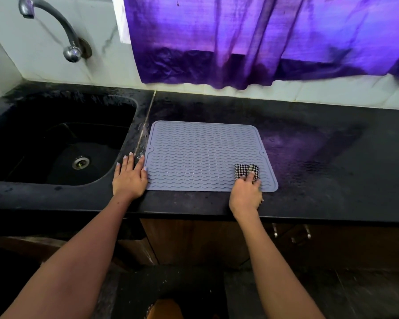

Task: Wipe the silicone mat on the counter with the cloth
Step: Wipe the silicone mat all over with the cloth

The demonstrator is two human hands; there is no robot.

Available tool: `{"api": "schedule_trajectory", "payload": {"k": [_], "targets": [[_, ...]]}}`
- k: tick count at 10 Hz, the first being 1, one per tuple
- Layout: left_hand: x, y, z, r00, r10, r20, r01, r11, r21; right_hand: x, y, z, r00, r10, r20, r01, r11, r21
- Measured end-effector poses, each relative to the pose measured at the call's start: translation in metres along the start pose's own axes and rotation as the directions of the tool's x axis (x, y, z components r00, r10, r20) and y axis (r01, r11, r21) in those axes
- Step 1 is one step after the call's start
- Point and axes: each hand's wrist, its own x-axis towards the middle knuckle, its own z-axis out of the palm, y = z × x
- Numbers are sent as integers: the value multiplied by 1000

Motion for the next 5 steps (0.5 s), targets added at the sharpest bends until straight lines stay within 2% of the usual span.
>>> {"api": "schedule_trajectory", "payload": {"k": [1, 2, 3, 4, 5], "targets": [[-1, 1, -1, 1000, 2, -7, -2, 1000, -4, 3, 2, -7, 1000, 7, 22, -8, 1000, 5], [-1, 1, -2, 1000, -2, -1, 2, 1000, -4, 4, -4, -22, 998, 52, 31, -56, 990, 133], [-1, 2, -3, 1000, -2, 5, 2, 1000, -9, -3, -19, -26, 997, -26, -71, 37, 987, 158], [-3, 2, -4, 1000, -2, 4, 2, 1000, -14, -17, -41, -11, 969, -216, -120, 229, 967, 109], [-3, 2, -4, 1000, -4, -5, 4, 1000, -21, -30, -57, 9, 947, -313, -75, 315, 949, 23]]}}
